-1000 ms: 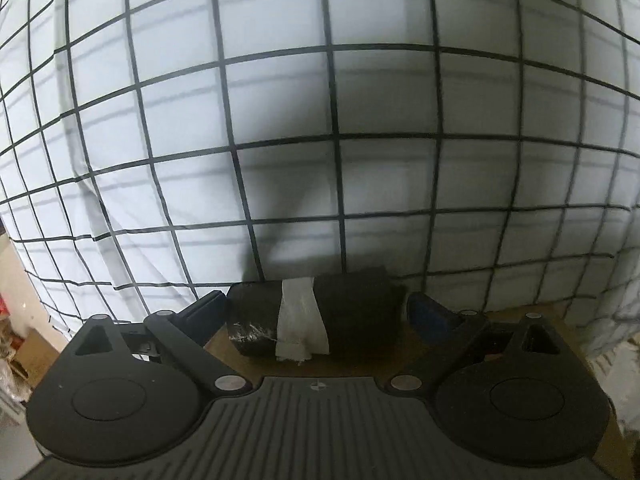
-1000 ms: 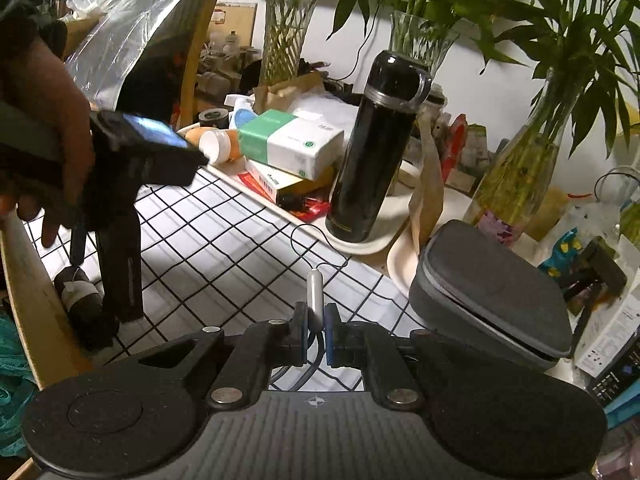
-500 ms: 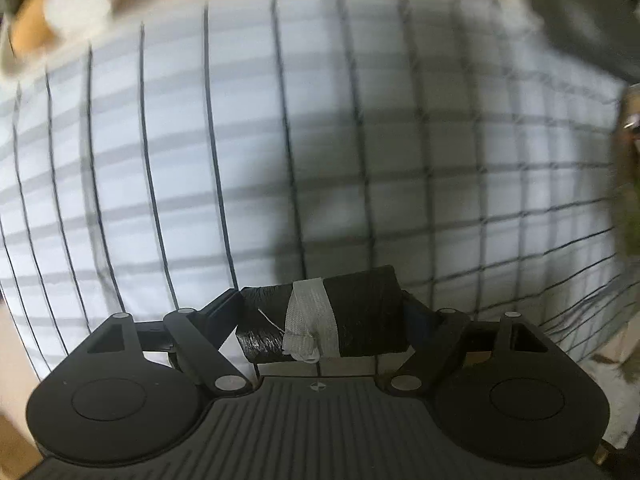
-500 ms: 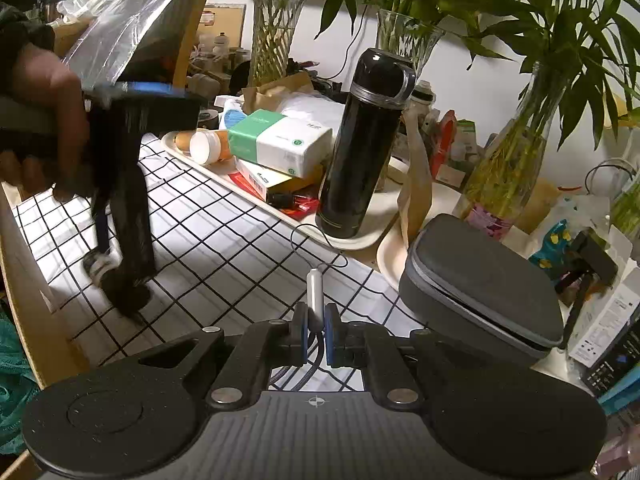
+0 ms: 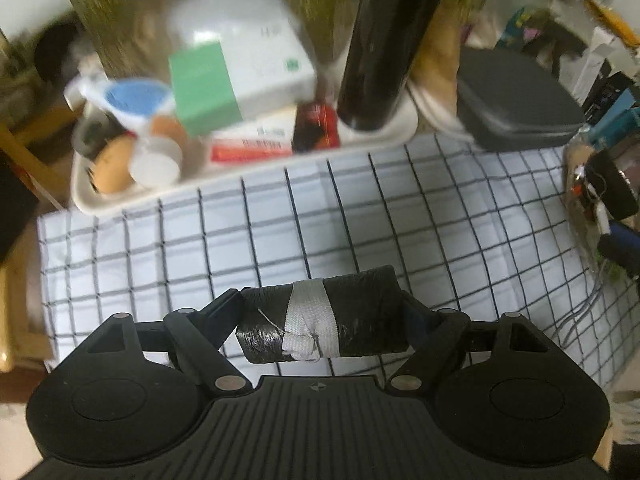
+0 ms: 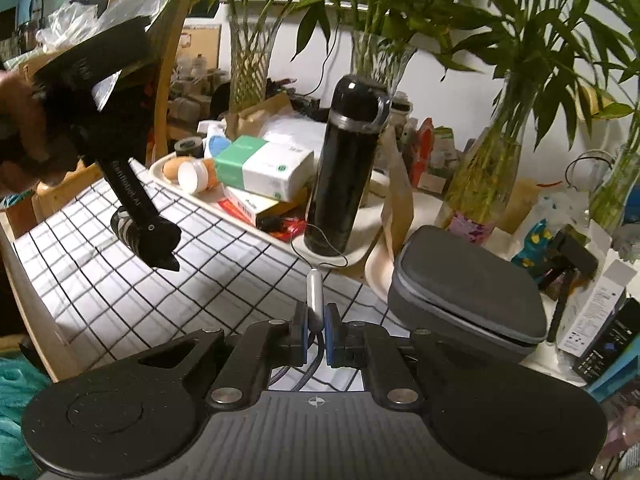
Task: Organize soft objects
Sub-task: 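Lift the roll and cable and carry them toward the box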
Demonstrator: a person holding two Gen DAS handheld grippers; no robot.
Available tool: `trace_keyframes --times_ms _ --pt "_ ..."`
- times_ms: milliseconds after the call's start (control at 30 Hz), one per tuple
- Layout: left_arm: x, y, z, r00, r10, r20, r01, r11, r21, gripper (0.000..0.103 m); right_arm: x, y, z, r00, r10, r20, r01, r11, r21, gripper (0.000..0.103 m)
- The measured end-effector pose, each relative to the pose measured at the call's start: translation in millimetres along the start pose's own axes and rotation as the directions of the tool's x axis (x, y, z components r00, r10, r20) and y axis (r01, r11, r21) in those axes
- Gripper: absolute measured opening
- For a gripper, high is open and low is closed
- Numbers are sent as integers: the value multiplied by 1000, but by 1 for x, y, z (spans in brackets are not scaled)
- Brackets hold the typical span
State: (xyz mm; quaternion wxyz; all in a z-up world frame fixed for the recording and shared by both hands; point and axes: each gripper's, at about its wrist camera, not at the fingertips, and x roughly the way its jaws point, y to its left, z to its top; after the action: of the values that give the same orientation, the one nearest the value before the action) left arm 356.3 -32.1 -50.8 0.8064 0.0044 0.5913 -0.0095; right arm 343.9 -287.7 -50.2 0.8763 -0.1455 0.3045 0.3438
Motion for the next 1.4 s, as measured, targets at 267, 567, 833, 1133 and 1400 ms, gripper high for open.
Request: trace_keyframes --times_ms 267,567,833,1133,1400 --pt "-50 -6 -18 982 34 184 -43 998 49 82 -40 -8 15 994 57 93 -70 987 142 10" --pt "-83 -12 -43 950 20 311 -42 997 64 82 -72 2 10 973 171 158 -203 955 216 10" --pt "-113 -13 -69 921 -3 389 -30 996 79 82 -88 19 -4 963 227 147 -255 943 216 10" --pt "-140 -14 -104 895 -23 446 -23 995 98 82 -105 59 -17 936 347 66 -350 935 47 10" --pt "-152 -7 -132 884 -48 465 0 995 104 82 -117 79 -29 933 361 -3 -360 932 -35 10"
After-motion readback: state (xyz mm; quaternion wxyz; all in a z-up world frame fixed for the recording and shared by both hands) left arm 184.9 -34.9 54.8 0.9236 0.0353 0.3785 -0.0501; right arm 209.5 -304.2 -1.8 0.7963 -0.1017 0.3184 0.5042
